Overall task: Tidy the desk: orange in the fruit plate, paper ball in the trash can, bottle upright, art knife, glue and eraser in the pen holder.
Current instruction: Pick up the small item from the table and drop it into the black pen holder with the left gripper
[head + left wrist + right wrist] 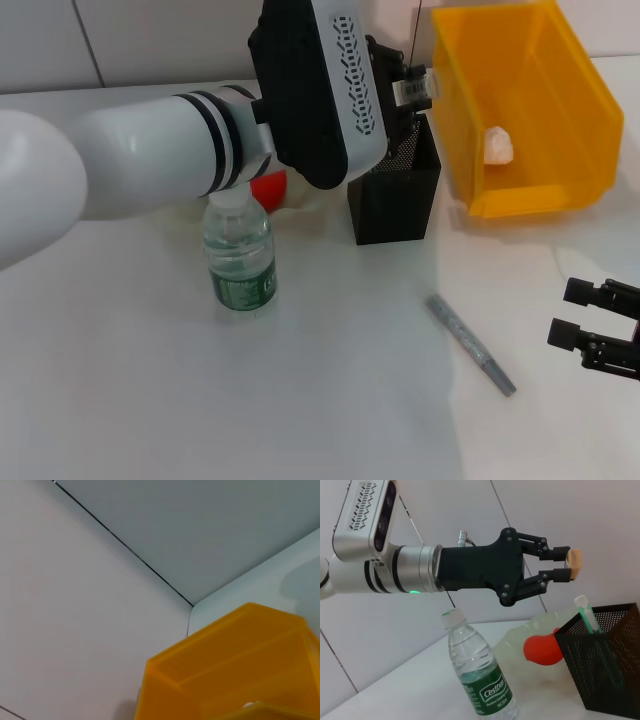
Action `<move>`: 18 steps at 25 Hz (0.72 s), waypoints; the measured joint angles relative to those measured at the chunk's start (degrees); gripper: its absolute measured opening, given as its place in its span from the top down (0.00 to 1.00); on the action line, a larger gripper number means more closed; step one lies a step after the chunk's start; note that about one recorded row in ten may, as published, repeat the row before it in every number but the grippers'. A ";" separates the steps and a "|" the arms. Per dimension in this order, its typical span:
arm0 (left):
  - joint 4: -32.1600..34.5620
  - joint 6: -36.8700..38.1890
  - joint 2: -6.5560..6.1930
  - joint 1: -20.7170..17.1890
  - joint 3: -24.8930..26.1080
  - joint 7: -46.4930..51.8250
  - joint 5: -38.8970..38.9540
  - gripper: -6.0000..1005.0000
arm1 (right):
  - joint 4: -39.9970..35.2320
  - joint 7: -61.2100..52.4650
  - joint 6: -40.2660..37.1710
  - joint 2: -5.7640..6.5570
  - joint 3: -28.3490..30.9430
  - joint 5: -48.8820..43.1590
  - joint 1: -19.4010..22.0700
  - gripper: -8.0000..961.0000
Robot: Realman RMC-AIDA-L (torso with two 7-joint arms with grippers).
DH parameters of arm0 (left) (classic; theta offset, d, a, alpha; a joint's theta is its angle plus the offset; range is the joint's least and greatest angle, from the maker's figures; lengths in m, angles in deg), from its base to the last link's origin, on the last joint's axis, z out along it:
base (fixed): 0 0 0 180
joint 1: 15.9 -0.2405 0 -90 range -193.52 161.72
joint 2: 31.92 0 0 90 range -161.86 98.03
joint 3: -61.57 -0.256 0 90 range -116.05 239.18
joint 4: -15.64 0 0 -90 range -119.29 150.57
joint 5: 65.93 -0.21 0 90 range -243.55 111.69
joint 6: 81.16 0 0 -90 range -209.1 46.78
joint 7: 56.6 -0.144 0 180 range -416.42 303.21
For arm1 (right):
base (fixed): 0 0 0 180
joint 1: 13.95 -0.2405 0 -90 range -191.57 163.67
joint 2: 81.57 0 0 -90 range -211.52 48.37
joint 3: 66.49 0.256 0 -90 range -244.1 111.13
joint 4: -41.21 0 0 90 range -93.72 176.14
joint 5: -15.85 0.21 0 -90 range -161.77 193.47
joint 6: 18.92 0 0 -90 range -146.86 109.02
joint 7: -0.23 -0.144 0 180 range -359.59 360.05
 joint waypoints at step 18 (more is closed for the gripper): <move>-0.71 -0.27 0.13 0.16 0.16 0.05 -0.01 0.59 | 0.00 -0.38 -0.33 0.08 0.05 -0.06 0.02 0.19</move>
